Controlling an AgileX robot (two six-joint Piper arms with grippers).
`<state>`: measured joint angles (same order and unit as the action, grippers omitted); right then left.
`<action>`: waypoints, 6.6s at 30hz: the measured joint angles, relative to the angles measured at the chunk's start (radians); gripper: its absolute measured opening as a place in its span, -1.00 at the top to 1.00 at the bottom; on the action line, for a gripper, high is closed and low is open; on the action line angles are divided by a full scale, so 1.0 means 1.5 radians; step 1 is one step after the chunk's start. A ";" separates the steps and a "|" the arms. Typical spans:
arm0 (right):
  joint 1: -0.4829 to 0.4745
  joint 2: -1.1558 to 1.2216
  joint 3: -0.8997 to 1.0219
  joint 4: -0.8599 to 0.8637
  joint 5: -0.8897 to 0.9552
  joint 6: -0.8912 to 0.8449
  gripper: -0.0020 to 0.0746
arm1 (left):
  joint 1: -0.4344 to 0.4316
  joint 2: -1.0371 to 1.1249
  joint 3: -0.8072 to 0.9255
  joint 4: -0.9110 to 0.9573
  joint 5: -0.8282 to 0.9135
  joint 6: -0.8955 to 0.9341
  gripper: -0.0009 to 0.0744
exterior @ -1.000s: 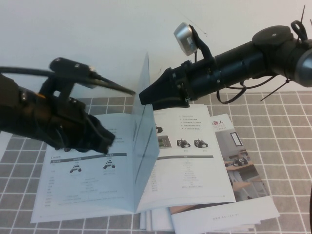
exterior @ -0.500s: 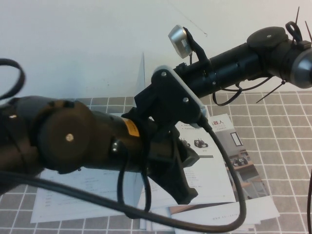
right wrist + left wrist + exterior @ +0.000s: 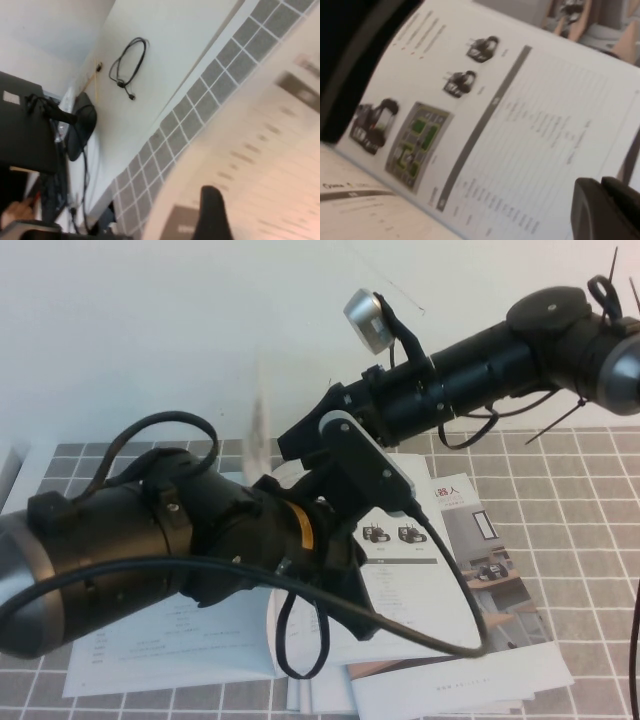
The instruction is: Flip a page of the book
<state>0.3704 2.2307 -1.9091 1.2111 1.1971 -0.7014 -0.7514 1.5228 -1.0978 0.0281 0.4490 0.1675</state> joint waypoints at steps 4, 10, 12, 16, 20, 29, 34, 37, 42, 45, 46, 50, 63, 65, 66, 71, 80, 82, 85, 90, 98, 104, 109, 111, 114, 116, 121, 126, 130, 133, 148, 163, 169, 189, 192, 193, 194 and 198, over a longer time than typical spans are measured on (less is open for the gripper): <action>0.000 0.000 -0.045 -0.057 0.002 0.004 -0.25 | 0.000 0.000 0.000 0.089 0.018 -0.093 0.99; 0.000 0.000 -0.106 -0.243 0.009 0.037 -0.25 | 0.000 0.000 0.000 0.116 0.055 -0.138 0.99; 0.000 0.000 -0.106 -0.308 0.010 0.057 -0.18 | 0.000 0.000 0.000 0.117 0.064 -0.147 0.99; 0.000 0.009 -0.083 -0.384 0.012 0.087 0.20 | 0.006 0.000 0.000 0.121 0.075 -0.212 0.99; 0.000 0.046 -0.039 -0.400 0.012 0.082 0.74 | 0.045 0.000 0.000 0.158 0.076 -0.324 0.99; 0.000 0.099 -0.012 -0.420 0.010 0.078 0.94 | 0.163 0.041 0.000 0.174 0.054 -0.389 0.99; 0.000 0.099 -0.012 -0.429 0.010 0.077 0.95 | 0.180 0.109 0.000 0.174 0.048 -0.393 0.99; 0.000 0.099 -0.012 -0.437 0.010 0.077 0.95 | 0.180 0.148 0.000 0.174 0.046 -0.390 0.99; 0.000 0.099 -0.012 -0.444 0.010 0.077 0.95 | 0.180 0.205 0.000 0.173 0.041 -0.388 0.99; 0.000 0.099 -0.012 -0.458 0.010 0.080 0.95 | 0.180 0.240 -0.005 0.170 0.037 -0.386 0.99; 0.000 0.099 -0.012 -0.458 0.010 0.080 0.95 | 0.180 0.240 -0.005 0.170 0.037 -0.386 0.99; 0.000 0.099 -0.012 -0.465 0.010 0.087 0.95 | 0.180 0.243 -0.007 0.165 0.038 -0.386 0.99; 0.000 0.096 -0.031 -0.489 0.010 0.087 0.95 | 0.180 0.207 -0.009 0.162 0.056 -0.362 0.99; 0.000 0.080 -0.057 -0.502 0.010 0.088 0.95 | 0.180 0.162 -0.015 0.170 0.062 -0.360 0.99; 0.000 0.069 -0.070 -0.506 0.010 0.088 0.95 | 0.180 0.140 -0.020 0.176 0.067 -0.360 0.99; 0.000 -0.008 -0.154 -0.512 0.011 0.088 0.95 | 0.180 -0.004 -0.037 0.181 0.076 -0.359 0.99; 0.000 -0.204 -0.183 -0.526 0.025 0.087 0.95 | 0.180 -0.314 -0.036 0.181 0.131 -0.318 0.99; 0.000 -0.241 -0.183 -0.546 0.025 0.087 0.95 | 0.180 -0.382 -0.019 0.183 0.137 -0.305 0.99; 0.000 -0.293 -0.178 -0.590 0.025 0.087 0.95 | 0.180 -0.469 0.026 0.184 0.143 -0.294 0.99; 0.000 -0.389 -0.109 -0.649 0.025 0.091 0.95 | 0.180 -0.591 0.122 0.170 0.148 -0.291 0.99; 0.000 -0.577 0.128 -0.749 0.025 0.139 0.95 | 0.180 -0.715 0.259 0.132 0.152 -0.263 0.99; 0.000 -0.773 0.332 -0.802 0.023 0.193 0.95 | 0.180 -0.777 0.345 0.104 0.151 -0.222 0.99; 0.000 -0.944 0.511 -0.803 -0.031 0.235 0.95 | 0.180 -0.814 0.409 0.068 0.108 -0.218 0.99; 0.000 -1.017 0.588 -0.803 -0.064 0.240 0.95 | 0.180 -0.823 0.438 0.049 0.072 -0.203 0.99; 0.000 -1.097 0.698 -0.803 -0.122 0.259 0.95 | 0.180 -0.826 0.473 0.024 0.034 -0.178 0.99; 0.000 -1.137 0.751 -0.803 -0.161 0.276 0.95 | 0.180 -0.826 0.490 0.021 0.023 -0.170 0.99; 0.000 -1.230 0.887 -0.801 -0.251 0.297 0.95 | 0.180 -0.826 0.515 0.011 0.017 -0.167 0.99; 0.000 -1.250 0.960 -0.787 -0.288 0.324 0.95 | 0.180 -0.826 0.515 0.003 0.001 -0.167 0.99; 0.000 -1.250 0.986 -0.786 -0.290 0.329 0.95 | 0.180 -0.826 0.515 0.002 0.000 -0.167 0.99; 0.000 -1.250 0.999 -0.786 -0.291 0.330 0.95 | 0.180 -0.826 0.515 0.002 0.010 -0.167 0.99; 0.000 -1.250 1.005 -0.786 -0.292 0.331 0.95 | 0.180 -0.826 0.522 0.000 0.034 -0.167 0.99; 0.000 -1.250 1.005 -0.779 -0.292 0.331 0.95 | 0.398 -0.991 0.719 -0.027 -0.157 -0.144 0.99; 0.000 -1.250 1.005 -0.777 -0.292 0.331 0.95 | 0.442 -1.015 0.746 -0.047 -0.129 -0.128 0.99; 0.000 -1.250 1.005 -0.774 -0.292 0.331 0.95 | 0.451 -1.021 0.746 -0.049 -0.093 -0.133 0.99; 0.000 -1.250 1.005 -0.774 -0.292 0.331 0.95 | 0.451 -1.021 0.746 -0.049 -0.092 -0.133 0.99; 0.000 -1.250 1.005 -0.774 -0.292 0.331 0.95 | 0.451 -1.021 0.746 -0.049 -0.092 -0.133 0.99; 0.000 -1.250 1.005 -0.774 -0.292 0.331 0.95 | 0.451 -1.021 0.746 -0.048 -0.092 -0.133 0.99; 0.000 -1.250 1.005 -0.774 -0.292 0.331 0.95 | 0.451 -1.021 0.745 -0.047 -0.091 -0.133 0.99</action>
<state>0.3704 0.3562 -0.4018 0.0499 0.7587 -0.2043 -0.0742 -0.0094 0.0192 -0.0429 0.3120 -0.0325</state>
